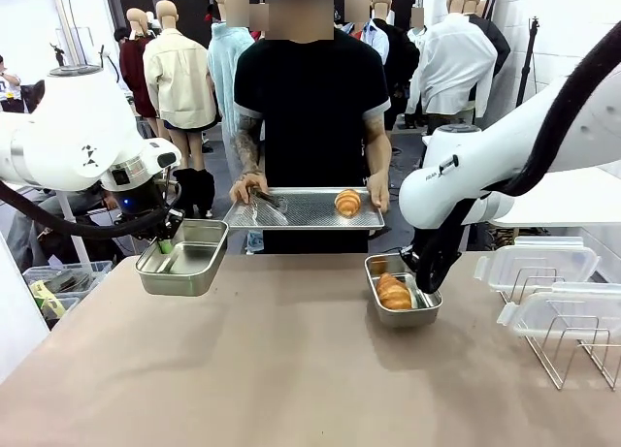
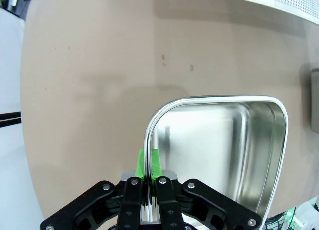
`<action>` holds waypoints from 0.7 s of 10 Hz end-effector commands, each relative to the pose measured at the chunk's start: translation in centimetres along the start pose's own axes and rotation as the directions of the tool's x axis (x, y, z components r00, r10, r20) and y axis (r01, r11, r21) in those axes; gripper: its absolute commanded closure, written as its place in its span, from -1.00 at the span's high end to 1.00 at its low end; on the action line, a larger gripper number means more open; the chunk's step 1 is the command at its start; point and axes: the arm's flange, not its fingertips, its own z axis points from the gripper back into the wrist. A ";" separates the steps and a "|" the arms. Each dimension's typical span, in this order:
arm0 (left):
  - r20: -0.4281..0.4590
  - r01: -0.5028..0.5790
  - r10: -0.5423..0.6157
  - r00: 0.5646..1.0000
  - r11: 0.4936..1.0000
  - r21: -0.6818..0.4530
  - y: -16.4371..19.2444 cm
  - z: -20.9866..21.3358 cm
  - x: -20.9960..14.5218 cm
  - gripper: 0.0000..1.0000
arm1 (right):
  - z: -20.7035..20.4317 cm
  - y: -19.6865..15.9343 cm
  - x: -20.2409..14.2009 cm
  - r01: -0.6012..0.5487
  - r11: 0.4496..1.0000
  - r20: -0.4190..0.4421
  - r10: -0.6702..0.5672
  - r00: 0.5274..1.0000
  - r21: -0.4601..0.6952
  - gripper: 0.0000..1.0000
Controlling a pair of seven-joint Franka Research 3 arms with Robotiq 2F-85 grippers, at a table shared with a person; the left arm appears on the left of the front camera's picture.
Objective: Place the bread in airtight containers.
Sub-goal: Once an object is inside an Airtight Container , place the container in the center of the table.
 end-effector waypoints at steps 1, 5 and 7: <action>0.023 0.004 -0.004 1.000 1.000 0.001 0.2 0.2 0.0 -1.00 | 0.2 0.2 1.1 0.008 0.999 -0.009 -0.007 1.000 0.036 -1.00; 0.023 0.004 -0.004 1.000 1.000 0.001 0.2 0.2 0.0 -1.00 | 0.0 0.9 0.9 0.025 1.000 -0.015 -0.025 1.000 -0.007 0.12; 0.023 0.004 -0.004 1.000 1.000 0.001 0.2 0.2 0.0 -1.00 | 0.2 0.9 0.7 0.032 0.999 -0.013 -0.032 0.999 -0.015 0.88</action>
